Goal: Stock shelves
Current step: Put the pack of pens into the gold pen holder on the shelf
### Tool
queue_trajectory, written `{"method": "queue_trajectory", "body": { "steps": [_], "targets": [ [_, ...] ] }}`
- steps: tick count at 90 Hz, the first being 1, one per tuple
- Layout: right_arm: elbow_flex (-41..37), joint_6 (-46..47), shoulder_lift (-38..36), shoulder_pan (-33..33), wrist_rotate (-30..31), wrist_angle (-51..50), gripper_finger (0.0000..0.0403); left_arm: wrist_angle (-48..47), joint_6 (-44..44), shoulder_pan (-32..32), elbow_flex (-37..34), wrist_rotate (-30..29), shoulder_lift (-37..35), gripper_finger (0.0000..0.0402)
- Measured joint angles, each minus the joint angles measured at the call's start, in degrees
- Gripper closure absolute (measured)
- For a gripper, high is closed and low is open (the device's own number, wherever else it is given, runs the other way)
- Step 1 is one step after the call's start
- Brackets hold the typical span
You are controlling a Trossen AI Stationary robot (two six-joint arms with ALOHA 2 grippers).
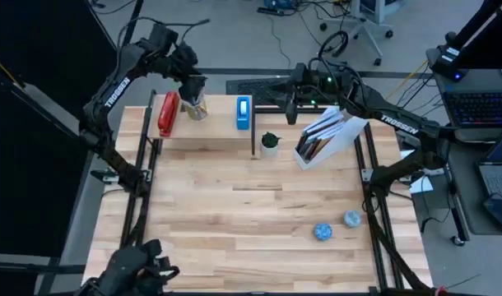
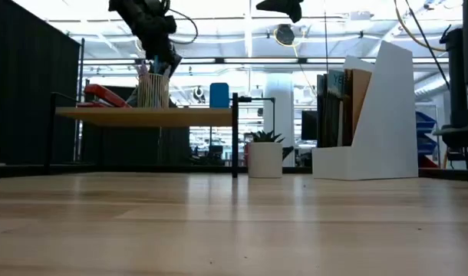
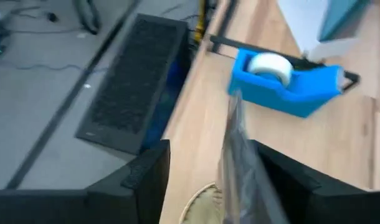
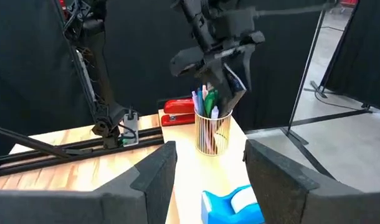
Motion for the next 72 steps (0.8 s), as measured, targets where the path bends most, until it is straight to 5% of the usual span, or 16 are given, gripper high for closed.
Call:
{"method": "queue_trajectory", "body": {
  "steps": [25,72],
  "targets": [
    [0.00,-0.02,0.00,0.00,0.00,-0.01,0.0227,-0.38,-3.21,-0.02,6.60,-0.49,-0.16,0.0212],
    [0.00,-0.04,0.00,0.00,0.00,-0.76,0.0227,-6.05,-3.33,-0.39,6.76,-2.02,1.63,0.0234]
  ]
}}
